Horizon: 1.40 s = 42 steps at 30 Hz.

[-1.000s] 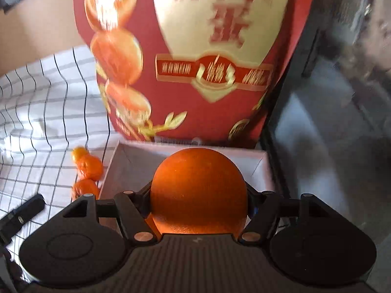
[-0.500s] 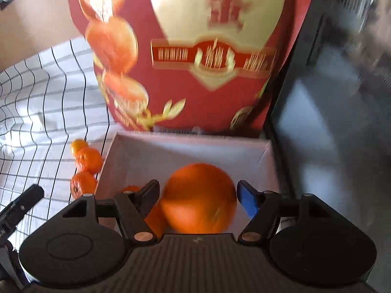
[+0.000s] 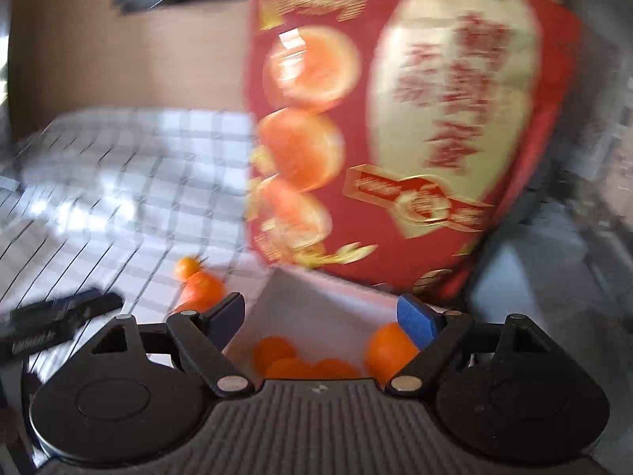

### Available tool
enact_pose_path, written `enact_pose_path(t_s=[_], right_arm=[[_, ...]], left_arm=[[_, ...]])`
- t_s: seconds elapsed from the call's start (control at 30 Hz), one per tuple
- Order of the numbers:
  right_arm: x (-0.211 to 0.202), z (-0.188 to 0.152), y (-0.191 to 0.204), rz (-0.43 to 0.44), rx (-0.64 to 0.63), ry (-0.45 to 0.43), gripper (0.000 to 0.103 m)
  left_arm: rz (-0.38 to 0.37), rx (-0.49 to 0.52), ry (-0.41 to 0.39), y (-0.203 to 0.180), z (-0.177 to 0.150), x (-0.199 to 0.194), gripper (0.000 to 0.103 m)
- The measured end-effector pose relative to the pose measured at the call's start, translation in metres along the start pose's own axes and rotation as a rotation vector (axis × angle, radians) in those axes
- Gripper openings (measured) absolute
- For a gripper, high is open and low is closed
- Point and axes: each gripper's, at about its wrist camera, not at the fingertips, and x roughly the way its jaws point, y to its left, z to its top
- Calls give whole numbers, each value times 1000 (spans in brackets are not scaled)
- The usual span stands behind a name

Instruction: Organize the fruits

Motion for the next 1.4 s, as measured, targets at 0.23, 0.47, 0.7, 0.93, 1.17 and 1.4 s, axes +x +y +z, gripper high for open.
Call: enact_pose_path(t_s=[0.23, 0.47, 0.7, 0.93, 1.17, 1.4], right_arm=[[39, 11, 70, 99, -63, 94, 66], [91, 8, 118, 55, -94, 175, 57], [98, -9, 126, -16, -133, 207, 47], [25, -37, 91, 275, -37, 217, 46], [-52, -122, 49, 322, -74, 202, 46], [-65, -158, 19, 276, -41, 166, 47]], left_arm=[[46, -143, 2, 53, -9, -13, 54], [38, -66, -23, 39, -10, -14, 54], [36, -34, -6, 34, -12, -9, 54], [21, -45, -9, 35, -11, -11, 54], [-64, -39, 54, 22, -11, 8, 54], [20, -58, 174, -1, 22, 74, 54]])
